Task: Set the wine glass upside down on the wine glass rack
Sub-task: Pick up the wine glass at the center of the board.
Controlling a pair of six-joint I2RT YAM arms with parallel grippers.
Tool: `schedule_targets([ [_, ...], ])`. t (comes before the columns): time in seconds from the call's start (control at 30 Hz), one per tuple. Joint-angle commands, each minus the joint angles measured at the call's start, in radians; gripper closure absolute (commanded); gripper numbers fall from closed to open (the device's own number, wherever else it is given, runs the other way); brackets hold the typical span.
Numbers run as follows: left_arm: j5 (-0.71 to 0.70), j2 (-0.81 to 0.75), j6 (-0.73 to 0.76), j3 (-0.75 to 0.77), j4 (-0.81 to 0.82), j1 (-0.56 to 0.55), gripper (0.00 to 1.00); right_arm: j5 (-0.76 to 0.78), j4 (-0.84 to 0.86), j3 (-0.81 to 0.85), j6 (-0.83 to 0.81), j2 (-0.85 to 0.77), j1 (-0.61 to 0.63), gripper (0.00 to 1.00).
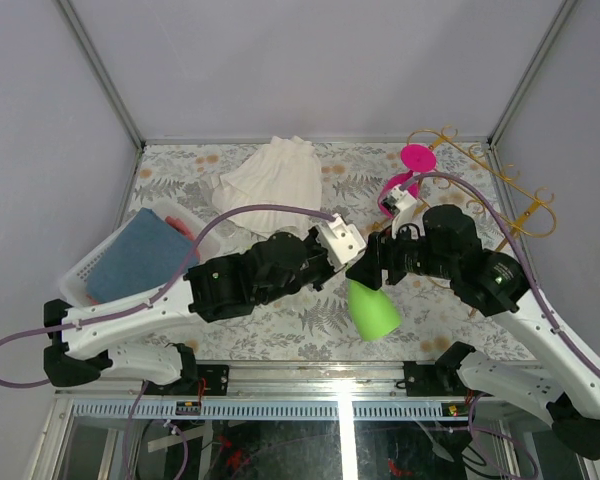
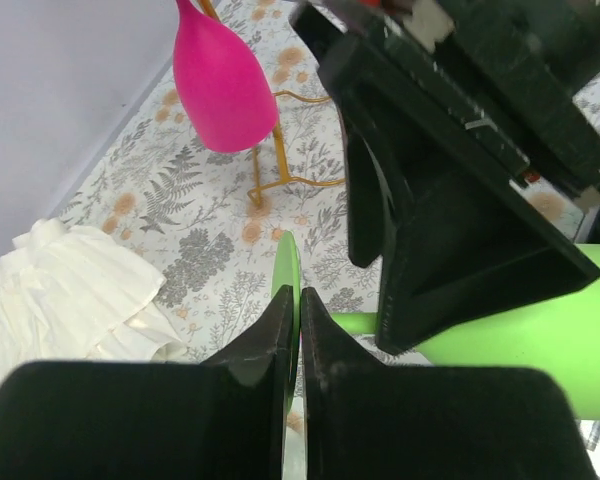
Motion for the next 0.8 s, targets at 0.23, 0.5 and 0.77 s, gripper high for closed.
schedule_targets([
  [0.23, -0.118, 0.017, 0.087, 0.038, 0.102, -0.033, 1.0, -0.103, 0.182, -0.146, 0.104, -0.051, 0.0, 0.56],
  [0.5, -0.217, 0.024, 0.088, 0.026, 0.145, -0.034, 1.0, -0.1, 0.254, -0.217, 0.103, -0.061, 0.0, 0.97],
  [0.77, -0.271, 0.015, 0.088, 0.001, 0.193, -0.035, 1.0, -0.01, 0.407, -0.319, 0.159, -0.132, 0.0, 1.0],
])
